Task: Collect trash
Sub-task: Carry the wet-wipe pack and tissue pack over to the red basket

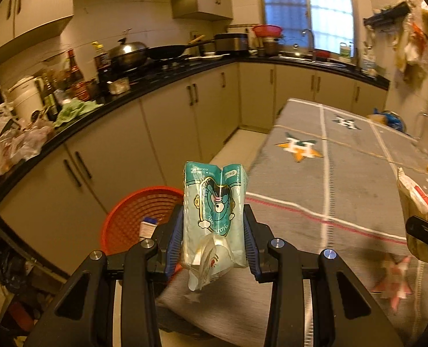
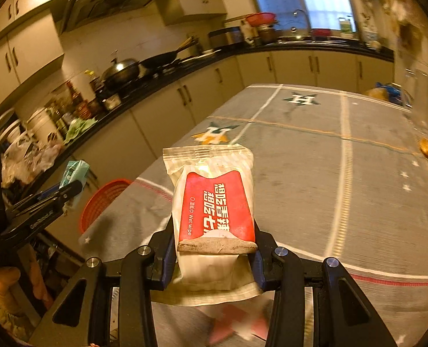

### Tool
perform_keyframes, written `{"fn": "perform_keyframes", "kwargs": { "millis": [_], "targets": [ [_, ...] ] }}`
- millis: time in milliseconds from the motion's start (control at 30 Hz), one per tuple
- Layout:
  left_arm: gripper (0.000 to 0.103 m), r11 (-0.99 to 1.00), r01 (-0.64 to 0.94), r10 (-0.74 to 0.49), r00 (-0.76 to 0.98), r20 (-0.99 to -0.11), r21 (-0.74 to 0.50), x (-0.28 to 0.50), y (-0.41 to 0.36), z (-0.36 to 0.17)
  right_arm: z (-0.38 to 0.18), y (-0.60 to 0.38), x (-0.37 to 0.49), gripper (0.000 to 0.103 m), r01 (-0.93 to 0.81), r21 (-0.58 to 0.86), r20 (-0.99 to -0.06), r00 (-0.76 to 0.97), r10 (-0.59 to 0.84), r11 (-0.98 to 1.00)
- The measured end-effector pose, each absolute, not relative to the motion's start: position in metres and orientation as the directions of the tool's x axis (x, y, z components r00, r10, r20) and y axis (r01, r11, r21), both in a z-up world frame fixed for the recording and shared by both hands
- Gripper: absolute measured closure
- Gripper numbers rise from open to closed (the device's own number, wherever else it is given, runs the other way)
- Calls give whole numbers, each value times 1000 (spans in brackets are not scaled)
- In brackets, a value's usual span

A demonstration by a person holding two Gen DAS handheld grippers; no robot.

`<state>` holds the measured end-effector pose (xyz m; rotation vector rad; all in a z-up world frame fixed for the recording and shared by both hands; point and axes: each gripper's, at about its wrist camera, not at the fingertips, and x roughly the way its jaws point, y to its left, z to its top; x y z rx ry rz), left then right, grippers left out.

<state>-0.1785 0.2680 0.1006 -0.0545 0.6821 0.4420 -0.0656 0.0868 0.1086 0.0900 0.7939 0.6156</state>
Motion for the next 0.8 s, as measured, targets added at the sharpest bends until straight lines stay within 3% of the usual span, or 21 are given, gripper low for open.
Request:
{"fn": "perform_keyframes", "kwargs": {
  "millis": [800],
  "targets": [
    [66,856,-517,383,611,-693,16,-190,366,53,92,227,-65,57,-649,253,-699,390,600,717]
  ]
}}
